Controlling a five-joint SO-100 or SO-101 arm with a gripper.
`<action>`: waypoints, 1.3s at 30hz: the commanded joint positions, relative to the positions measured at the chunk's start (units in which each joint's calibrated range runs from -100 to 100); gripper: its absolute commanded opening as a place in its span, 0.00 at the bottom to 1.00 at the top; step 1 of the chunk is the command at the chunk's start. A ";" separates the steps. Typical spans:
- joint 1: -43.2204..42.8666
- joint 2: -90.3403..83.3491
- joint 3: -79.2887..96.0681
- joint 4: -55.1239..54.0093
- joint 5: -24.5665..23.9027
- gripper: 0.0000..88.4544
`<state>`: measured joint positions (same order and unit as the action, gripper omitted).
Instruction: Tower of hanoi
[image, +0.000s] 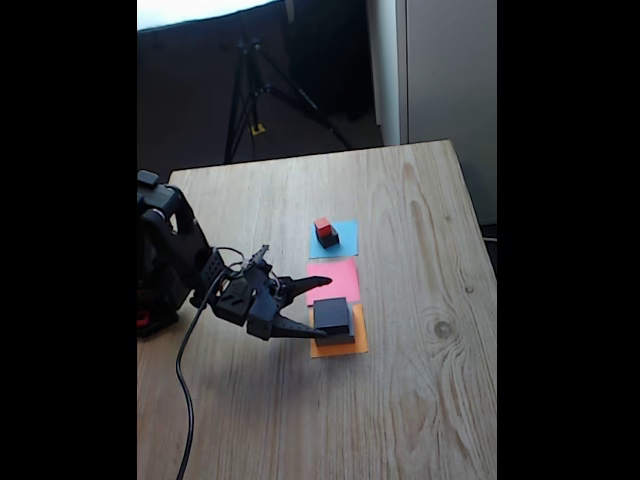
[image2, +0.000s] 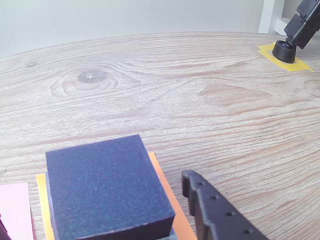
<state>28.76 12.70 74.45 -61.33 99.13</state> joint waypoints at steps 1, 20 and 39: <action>-0.88 0.63 -1.81 -2.49 0.87 0.53; -0.63 3.12 -1.17 -4.51 0.87 0.49; -0.38 3.50 -0.72 -4.35 0.87 0.35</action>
<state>28.34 16.37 73.84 -64.69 99.13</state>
